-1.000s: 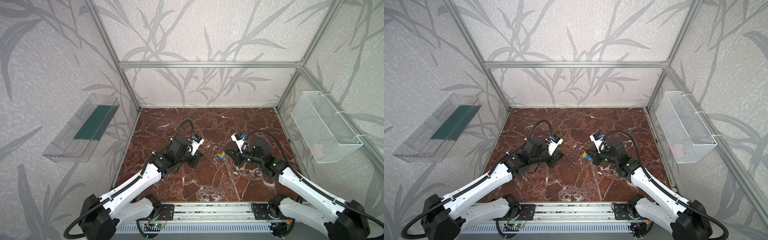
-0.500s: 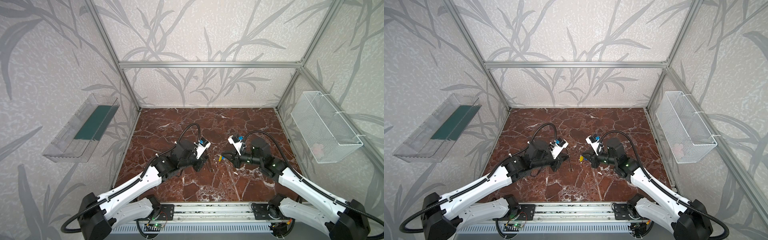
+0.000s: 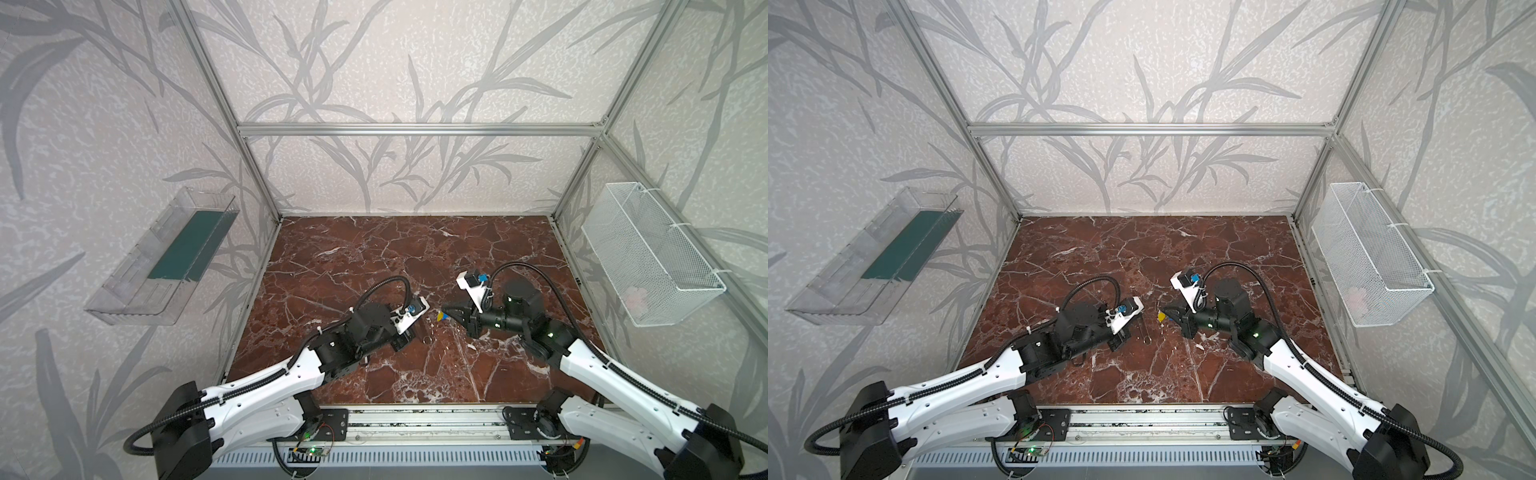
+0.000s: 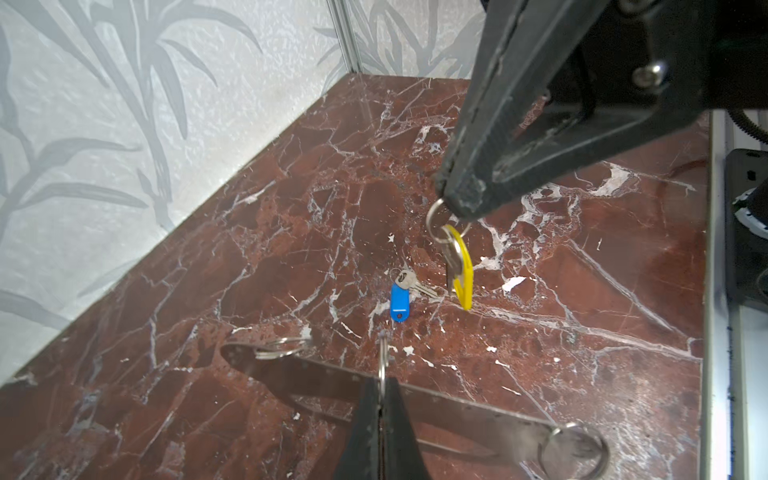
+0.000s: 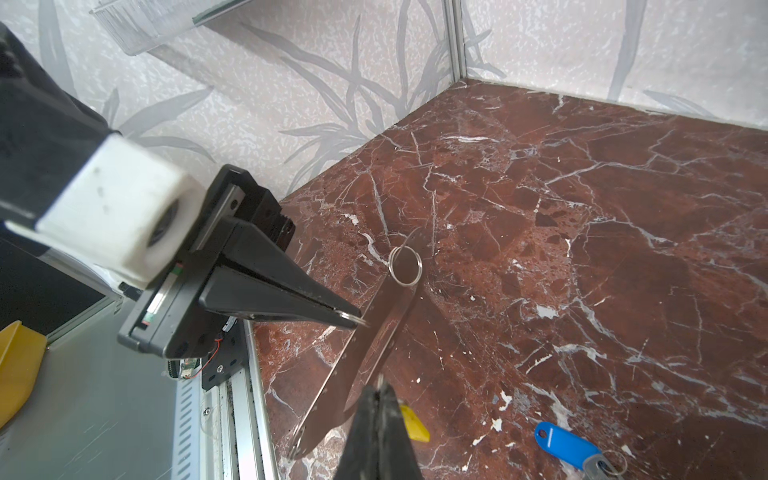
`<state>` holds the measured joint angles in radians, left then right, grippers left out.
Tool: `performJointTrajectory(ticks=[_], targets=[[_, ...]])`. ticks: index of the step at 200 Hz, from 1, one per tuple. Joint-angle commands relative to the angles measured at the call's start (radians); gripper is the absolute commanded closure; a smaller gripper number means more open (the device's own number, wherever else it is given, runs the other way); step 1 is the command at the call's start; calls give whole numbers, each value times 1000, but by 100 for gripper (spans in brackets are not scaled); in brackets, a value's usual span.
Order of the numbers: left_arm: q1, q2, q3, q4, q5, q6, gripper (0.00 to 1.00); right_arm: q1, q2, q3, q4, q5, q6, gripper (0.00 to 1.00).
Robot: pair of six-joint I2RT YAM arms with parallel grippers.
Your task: Put the keys on the keyring
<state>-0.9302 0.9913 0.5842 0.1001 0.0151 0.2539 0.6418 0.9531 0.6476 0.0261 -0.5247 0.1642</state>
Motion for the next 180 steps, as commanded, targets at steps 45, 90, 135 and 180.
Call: performJointTrajectory(ticks=[45,90,135,180], targets=[[-21,-36,-24,159,-30,167,100,44,-10,-3,46,-5,-11,100],[-55,0,25,100,-77,177,100,82,2,7,36,41,-50,100],[-94,52,68,62,-124,185,100,104,15,19,25,56,-71,100],[-112,84,86,55,-140,188,100,113,12,16,20,85,-77,100]])
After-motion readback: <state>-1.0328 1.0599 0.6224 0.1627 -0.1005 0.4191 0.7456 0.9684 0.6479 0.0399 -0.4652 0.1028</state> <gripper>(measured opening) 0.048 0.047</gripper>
